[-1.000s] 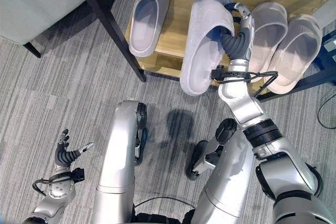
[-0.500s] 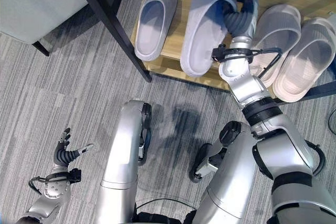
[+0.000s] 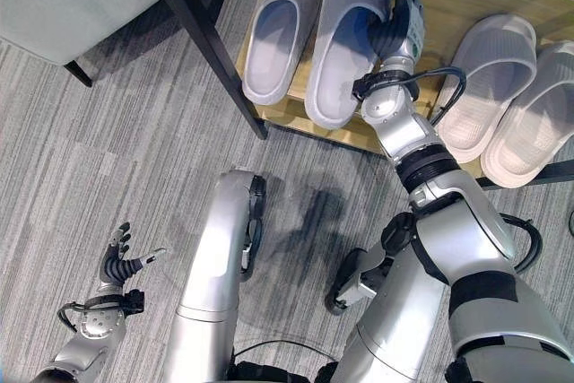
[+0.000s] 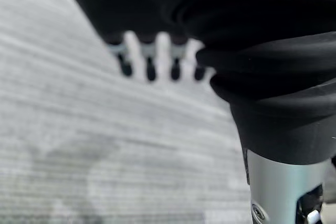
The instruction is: Arrange the slippers neatly on the shoe rack.
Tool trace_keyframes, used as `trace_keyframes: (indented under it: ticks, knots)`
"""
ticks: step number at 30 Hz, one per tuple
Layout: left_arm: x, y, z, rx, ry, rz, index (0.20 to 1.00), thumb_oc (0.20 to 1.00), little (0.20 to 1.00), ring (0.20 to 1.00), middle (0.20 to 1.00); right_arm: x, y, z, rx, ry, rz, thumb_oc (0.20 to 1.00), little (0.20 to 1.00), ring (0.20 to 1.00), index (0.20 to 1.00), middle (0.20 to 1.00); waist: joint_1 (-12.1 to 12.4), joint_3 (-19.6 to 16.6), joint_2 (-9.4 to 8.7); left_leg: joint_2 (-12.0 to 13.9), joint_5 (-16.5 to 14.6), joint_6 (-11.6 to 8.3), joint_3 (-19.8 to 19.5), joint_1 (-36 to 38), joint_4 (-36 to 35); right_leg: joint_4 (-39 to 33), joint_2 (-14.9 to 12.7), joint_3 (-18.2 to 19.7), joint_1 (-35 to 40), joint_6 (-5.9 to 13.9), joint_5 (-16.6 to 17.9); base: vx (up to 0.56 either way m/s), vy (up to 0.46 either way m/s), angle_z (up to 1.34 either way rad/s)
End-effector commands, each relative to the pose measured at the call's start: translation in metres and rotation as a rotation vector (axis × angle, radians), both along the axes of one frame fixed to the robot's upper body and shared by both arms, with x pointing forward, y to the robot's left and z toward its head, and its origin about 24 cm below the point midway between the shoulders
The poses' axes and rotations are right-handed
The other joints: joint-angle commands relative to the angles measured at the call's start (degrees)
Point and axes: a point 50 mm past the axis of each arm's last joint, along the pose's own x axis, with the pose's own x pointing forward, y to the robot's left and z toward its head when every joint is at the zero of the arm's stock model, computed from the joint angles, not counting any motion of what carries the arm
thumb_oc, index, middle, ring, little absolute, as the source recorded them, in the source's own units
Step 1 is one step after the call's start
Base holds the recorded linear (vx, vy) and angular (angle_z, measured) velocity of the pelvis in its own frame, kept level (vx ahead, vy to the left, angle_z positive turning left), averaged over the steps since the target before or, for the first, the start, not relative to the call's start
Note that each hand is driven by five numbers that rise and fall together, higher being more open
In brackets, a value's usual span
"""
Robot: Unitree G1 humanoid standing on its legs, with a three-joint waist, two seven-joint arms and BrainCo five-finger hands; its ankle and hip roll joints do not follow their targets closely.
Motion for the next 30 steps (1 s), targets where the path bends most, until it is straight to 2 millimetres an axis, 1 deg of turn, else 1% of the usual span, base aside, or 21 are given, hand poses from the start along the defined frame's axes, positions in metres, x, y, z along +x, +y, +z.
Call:
trace_keyframes:
  ticks: [1,5,8,9,11,21,23,24,26,30]
  knots:
    - [-0.01,-0.004,0.0,0.011,0.001,-0.053,1.0,1.0,1.0,1.0,1.0,-0.005,-0.003,0.032,-0.061,-0.113,-0.032,0.2,0.2,0.2,0.2,0.2,2.5,0.2,0.2,0.1,-7.4,0.95,-2.8,2.3,-3.4,-2.3,1.0,7.3,0.7,-0.47,4.9,0.01,0.047,0.0]
    - [-0.01,-0.006,-0.002,-0.052,0.0,-0.035,1.0,1.0,1.0,1.0,1.0,-0.001,-0.006,0.026,-0.057,-0.072,-0.053,0.2,0.2,0.2,0.2,0.2,2.6,0.2,0.29,-0.1,-7.4,0.79,-2.7,2.3,-3.3,-2.4,0.8,7.0,1.2,-0.57,4.9,0.0,0.0,0.0]
    - [-0.01,-0.007,-0.002,-0.048,0.002,-0.05,1.0,1.0,1.0,1.0,1.0,-0.001,-0.008,0.026,-0.054,-0.071,-0.061,0.2,0.2,0.2,0.2,0.2,2.8,0.2,0.44,-0.2,-7.4,0.69,-2.6,2.3,-3.2,-2.3,0.6,6.9,1.4,-0.51,4.9,0.0,0.026,0.01]
    - [-0.011,-0.007,-0.002,-0.044,0.004,-0.055,1.0,1.0,1.0,1.0,1.0,0.0,-0.006,0.029,-0.048,-0.078,-0.057,0.2,0.2,0.2,0.2,0.2,2.9,0.2,0.54,-0.3,-7.4,0.66,-2.7,2.3,-3.1,-2.3,0.5,6.8,1.5,-0.54,4.9,0.0,0.038,0.02]
    - [-0.011,-0.008,-0.003,-0.044,0.009,-0.058,1.0,1.0,1.0,1.0,1.0,0.001,-0.005,0.027,-0.043,-0.071,-0.058,0.2,0.2,0.2,0.2,0.2,3.1,0.2,0.71,-0.4,-7.5,0.6,-2.9,2.3,-3.0,-2.4,0.5,6.7,1.7,-0.54,4.9,0.0,0.019,0.01]
    - [-0.011,-0.008,-0.003,-0.043,0.009,-0.058,1.0,1.0,1.0,1.0,1.0,0.001,-0.005,0.027,-0.043,-0.071,-0.058,0.2,0.2,0.2,0.2,0.2,3.1,0.2,0.74,-0.4,-7.5,0.6,-2.9,2.3,-3.0,-2.4,0.5,6.6,1.7,-0.54,4.9,0.0,0.0,0.0]
    - [-0.011,-0.007,-0.004,-0.044,0.015,-0.056,1.0,1.0,1.0,1.0,1.0,0.001,-0.001,0.029,-0.034,-0.076,-0.049,0.2,0.2,0.2,0.2,0.2,3.6,0.2,1.0,-0.6,-7.6,0.6,-3.3,2.3,-2.8,-2.5,0.4,6.5,1.9,-0.56,4.9,0.01,0.023,0.0]
    - [-0.013,-0.009,-0.006,-0.025,0.036,-0.087,1.0,1.0,1.0,1.0,1.0,0.002,0.004,0.04,-0.047,-0.093,-0.049,0.2,0.2,0.2,0.2,0.2,4.4,0.2,1.46,-1.1,-7.7,0.44,-4.0,2.3,-2.9,-2.9,-0.1,5.7,2.8,-0.6,5.0,0.01,0.03,0.03]
    - [-0.013,-0.01,-0.006,-0.018,0.041,-0.1,1.0,1.0,1.0,1.0,1.0,0.002,0.0,0.042,-0.023,-0.096,-0.058,0.2,0.2,0.2,0.2,0.2,4.6,0.2,1.74,-1.2,-7.7,0.42,-4.2,2.3,-2.9,-3.0,-0.2,5.5,3.1,-0.57,5.0,0.01,0.018,0.11]
    - [-0.013,-0.01,-0.006,-0.018,0.041,-0.101,1.0,1.0,1.0,1.0,1.0,0.002,0.0,0.042,-0.023,-0.096,-0.058,0.2,0.2,0.2,0.2,0.2,4.6,0.2,1.81,-1.2,-7.7,0.42,-4.2,2.3,-2.9,-3.0,-0.2,5.4,3.1,-0.57,5.0,0.0,0.001,0.05]
